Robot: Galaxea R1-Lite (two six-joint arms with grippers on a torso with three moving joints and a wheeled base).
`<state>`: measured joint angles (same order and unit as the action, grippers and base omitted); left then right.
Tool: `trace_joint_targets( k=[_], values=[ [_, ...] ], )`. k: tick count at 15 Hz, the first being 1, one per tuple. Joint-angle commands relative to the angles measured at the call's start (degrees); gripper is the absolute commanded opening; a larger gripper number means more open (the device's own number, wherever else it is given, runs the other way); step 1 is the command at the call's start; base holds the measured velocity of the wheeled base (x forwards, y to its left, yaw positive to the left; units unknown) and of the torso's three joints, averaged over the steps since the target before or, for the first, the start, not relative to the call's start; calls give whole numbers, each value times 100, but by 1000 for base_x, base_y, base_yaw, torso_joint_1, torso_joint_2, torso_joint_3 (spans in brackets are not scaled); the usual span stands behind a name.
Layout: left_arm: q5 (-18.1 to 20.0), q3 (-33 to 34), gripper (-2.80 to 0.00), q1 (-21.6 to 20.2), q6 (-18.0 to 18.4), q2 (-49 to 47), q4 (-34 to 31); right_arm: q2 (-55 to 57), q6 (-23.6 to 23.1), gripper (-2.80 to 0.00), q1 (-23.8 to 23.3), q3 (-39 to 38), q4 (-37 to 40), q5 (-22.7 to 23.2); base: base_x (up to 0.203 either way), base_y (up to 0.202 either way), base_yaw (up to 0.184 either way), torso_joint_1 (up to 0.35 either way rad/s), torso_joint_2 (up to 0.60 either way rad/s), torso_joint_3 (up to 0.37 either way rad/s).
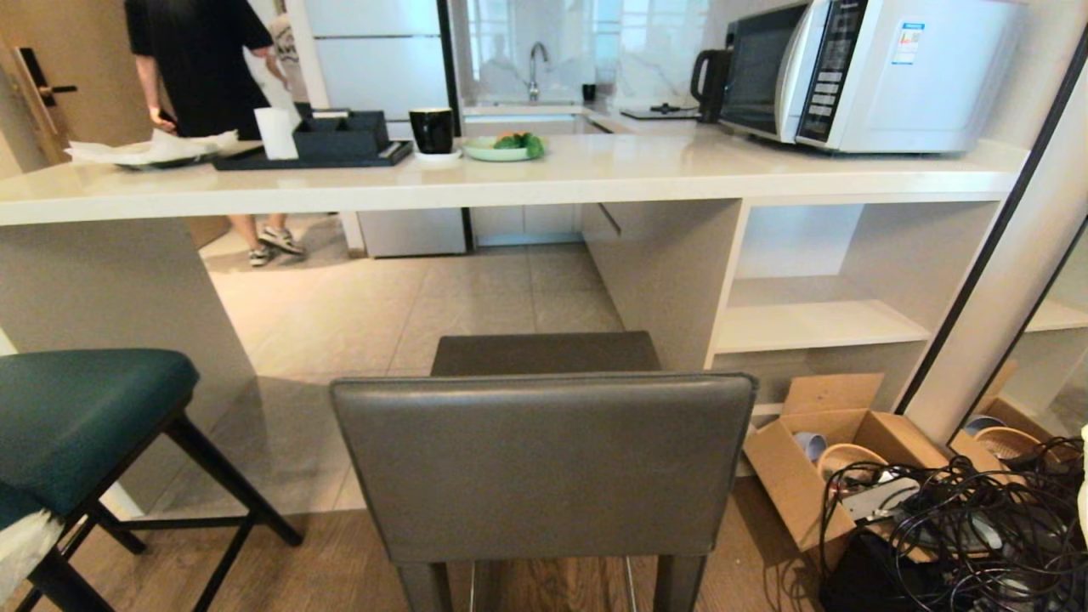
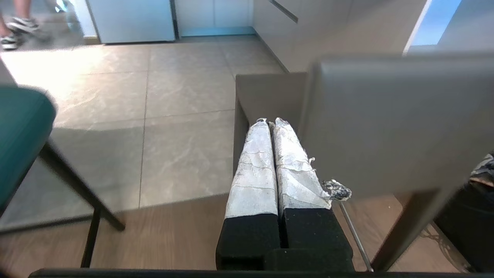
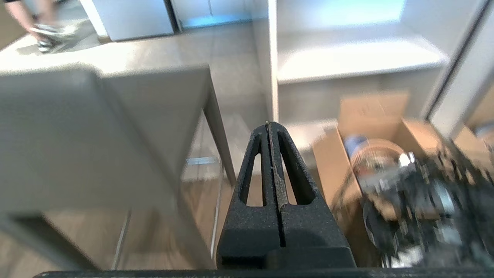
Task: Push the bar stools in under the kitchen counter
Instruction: Push the gray chair back under the dining table
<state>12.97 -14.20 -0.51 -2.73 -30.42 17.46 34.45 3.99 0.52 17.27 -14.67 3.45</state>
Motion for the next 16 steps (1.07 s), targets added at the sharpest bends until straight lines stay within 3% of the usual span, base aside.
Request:
trace_joint_targets(
  k=[1,4,6,11,13,16],
  values=[
    [56,-61,-280,115,28,-1996,1237,1861,-21,-280,107,231,-953,55,0,0,0,0,0,0],
    [73,46,-280,851,67,-3244,2262,3086,10,-280,792,230,-2107,90,0,0,0,0,0,0],
    [56,210,-280,1035,59,-4015,2956,3942,9,-280,1161,153,-3145,-75,0,0,0,0,0,0],
    [-652,984,-280,1165,43,-6603,6015,5937,-11,-280,2514,-584,-5997,-1402,0,0,0,0,0,0],
    [-790,1178,-280,1211,-56,-7135,6561,6569,-27,-280,2721,-852,-6964,-1603,0,0,0,0,0,0],
    [-937,1131,-280,1527,-175,-7091,7021,6992,-168,-280,2908,-806,-7296,-1697,0,0,0,0,0,0]
  ],
)
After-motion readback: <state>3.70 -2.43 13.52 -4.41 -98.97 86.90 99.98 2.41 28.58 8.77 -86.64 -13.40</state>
